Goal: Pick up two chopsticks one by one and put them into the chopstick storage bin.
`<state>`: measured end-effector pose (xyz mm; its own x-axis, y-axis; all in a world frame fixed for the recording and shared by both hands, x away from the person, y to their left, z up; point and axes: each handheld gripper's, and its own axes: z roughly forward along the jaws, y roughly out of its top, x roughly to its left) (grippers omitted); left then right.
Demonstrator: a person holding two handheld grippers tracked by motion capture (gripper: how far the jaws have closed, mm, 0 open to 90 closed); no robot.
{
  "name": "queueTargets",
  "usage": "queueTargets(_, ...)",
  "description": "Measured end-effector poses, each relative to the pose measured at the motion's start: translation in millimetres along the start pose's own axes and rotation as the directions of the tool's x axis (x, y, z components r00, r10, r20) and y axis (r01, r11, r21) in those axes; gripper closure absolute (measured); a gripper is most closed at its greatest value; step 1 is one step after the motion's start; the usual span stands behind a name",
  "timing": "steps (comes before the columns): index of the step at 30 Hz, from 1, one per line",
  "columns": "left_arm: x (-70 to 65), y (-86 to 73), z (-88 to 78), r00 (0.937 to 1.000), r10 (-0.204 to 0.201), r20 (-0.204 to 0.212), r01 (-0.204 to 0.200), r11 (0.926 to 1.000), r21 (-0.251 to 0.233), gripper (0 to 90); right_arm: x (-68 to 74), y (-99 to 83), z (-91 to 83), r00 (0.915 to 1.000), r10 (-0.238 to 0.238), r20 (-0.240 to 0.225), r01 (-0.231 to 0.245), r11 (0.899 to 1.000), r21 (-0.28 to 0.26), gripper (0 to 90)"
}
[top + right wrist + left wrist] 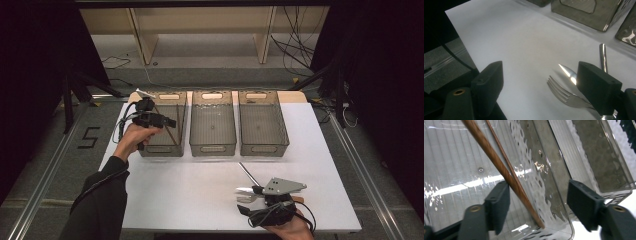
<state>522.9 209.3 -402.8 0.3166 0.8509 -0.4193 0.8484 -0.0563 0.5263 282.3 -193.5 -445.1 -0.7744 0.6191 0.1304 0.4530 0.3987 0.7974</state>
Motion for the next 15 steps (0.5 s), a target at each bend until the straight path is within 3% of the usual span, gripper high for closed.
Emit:
queueTargets(10, -4.6, 0.1, 2.8, 0.9998, 0.009, 0.015, -0.009, 0.9999, -0.004, 26.5, -0.5, 0.2, -0.7, 1.0, 0.001, -0.001, -0.001, 1.0, -0.001, 23.0)
queueTargets(15, -7.7, -3.5, -4.5, 0.9991, 0.012, 0.04, -0.011, 0.9994, -0.033, 25.8, -1.3, 0.8, -2.3, 1.0, 0.002, 0.003, -0.002, 1.0, -0.007, 23.0)
